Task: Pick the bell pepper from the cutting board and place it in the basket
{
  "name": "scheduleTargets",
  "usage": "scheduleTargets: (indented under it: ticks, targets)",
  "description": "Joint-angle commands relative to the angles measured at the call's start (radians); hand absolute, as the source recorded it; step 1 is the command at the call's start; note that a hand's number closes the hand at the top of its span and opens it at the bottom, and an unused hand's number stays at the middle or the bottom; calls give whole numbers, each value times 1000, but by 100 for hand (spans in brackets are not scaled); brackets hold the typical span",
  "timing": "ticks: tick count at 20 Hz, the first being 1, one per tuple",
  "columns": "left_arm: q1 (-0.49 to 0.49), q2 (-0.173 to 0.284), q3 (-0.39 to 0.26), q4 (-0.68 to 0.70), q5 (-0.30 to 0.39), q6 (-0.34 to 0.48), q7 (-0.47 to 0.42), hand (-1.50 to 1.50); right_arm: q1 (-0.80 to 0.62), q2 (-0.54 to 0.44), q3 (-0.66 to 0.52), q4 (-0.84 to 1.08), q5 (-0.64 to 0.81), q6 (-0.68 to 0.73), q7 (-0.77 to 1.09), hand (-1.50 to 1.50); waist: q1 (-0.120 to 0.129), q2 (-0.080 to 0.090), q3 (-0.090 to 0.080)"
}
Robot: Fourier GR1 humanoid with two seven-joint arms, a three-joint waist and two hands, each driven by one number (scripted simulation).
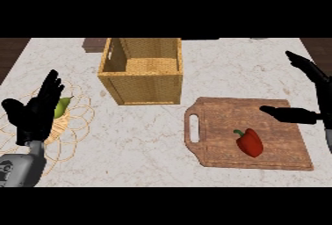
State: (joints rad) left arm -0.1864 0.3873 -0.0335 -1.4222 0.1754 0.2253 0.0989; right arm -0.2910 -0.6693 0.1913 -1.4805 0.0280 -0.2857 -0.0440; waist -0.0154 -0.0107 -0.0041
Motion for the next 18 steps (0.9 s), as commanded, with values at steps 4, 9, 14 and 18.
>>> scheduleTargets:
  ticks: [4, 9, 14, 18]
  targets:
    - [20, 11, 2, -37, -1, 3, 38, 0, 40, -319, 110, -117, 39, 351, 291, -150, -8, -6, -3]
    - [22, -3, 3, -47, 0, 0, 34, 0, 32, -452, 59, -263, -144, 597, 443, -150, -5, 2, 1]
    - [-15, -27, -3, -44, -37, 3, 46, 0, 83, -453, -36, -356, -219, 668, 549, -150, 5, 8, 4]
    - [-11, -38, 18, -58, -43, -12, 66, 0, 179, -317, -77, -376, -125, 597, 500, -150, 8, 9, 4]
